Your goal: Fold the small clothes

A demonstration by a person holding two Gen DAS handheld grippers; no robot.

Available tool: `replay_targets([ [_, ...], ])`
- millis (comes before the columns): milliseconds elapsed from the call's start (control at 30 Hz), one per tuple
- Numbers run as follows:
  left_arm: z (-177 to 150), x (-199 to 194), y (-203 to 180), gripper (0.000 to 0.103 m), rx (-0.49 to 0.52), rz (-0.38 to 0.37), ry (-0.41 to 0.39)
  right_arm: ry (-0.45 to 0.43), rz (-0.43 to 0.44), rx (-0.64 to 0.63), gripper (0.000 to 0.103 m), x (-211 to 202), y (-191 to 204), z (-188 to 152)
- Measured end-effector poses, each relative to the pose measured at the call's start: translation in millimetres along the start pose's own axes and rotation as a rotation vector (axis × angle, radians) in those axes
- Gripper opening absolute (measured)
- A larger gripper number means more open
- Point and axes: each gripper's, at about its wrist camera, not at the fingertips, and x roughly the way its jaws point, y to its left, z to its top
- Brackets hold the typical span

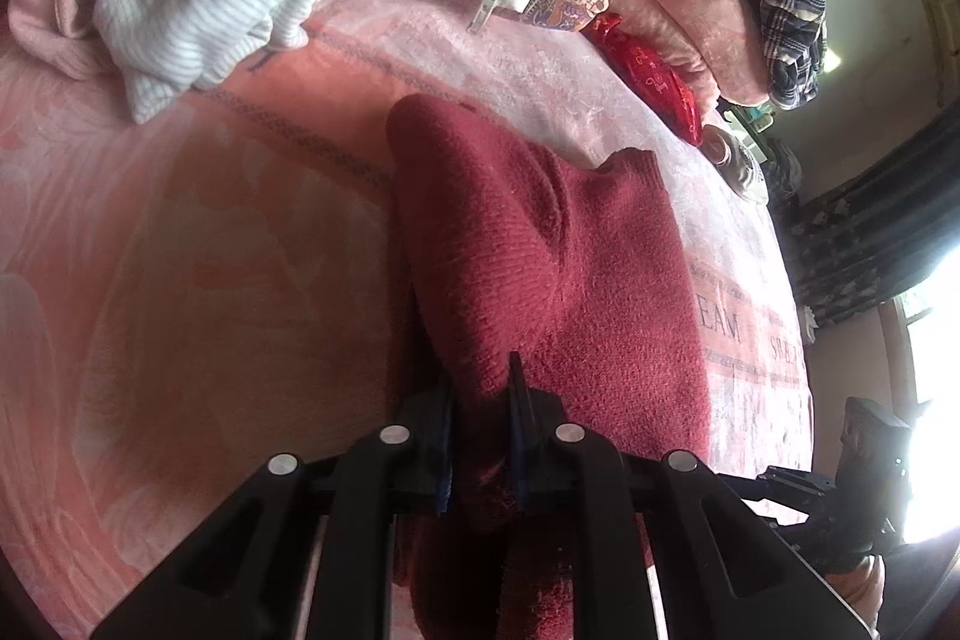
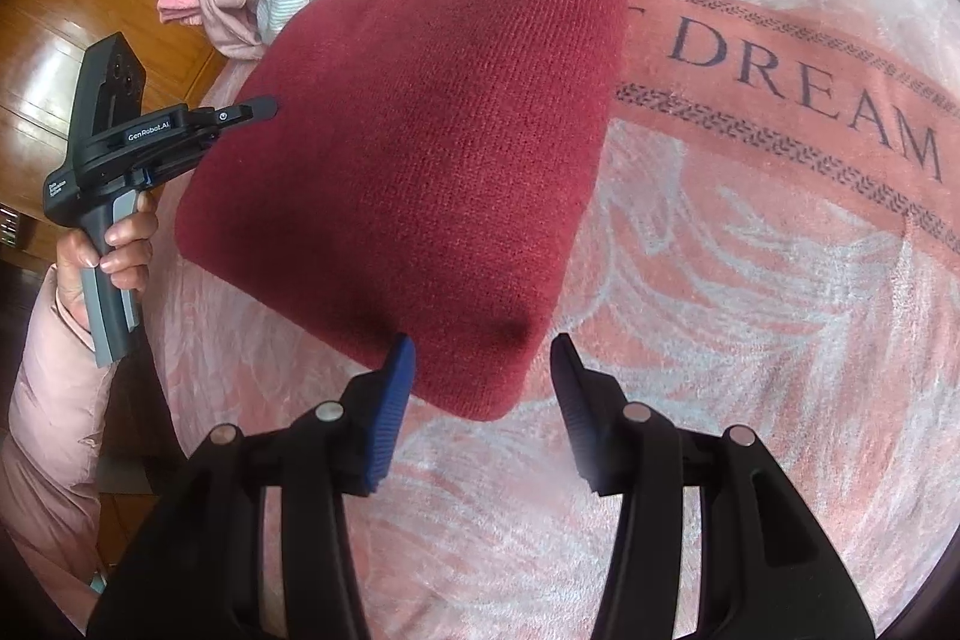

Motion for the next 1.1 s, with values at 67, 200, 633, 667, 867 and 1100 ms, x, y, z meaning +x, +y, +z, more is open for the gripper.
replay_targets([
  [67, -4, 8, 6, 0.015, -0.001, 0.011, 0.009, 0.018, -0.011, 0.0, 0.048, 9, 0, -1],
  [200, -9, 20, 8, 0.016, 0.02, 0.035, -0.003, 0.032, -0.047, -0.004, 0.048, 23, 0, -2],
  [633, -8, 28, -5, 0.024, 0.066, 0.069, -0.03, 0.036, -0.031, 0.053, 0.039, 43, -9, -5],
  [667, -9, 21, -1, 0.025, 0.046, 0.057, -0.026, 0.033, -0.016, 0.063, 0.04, 39, -11, -6],
  [867, -47, -29, 0, 0.026, 0.049, 0.056, -0.031, -0.007, 0.057, 0.097, 0.053, 11, -17, -21],
  [1100, -83, -28, -18, 0.027, 0.078, 0.091, -0.04, 0.03, 0.071, 0.126, 0.058, 29, -8, -10],
])
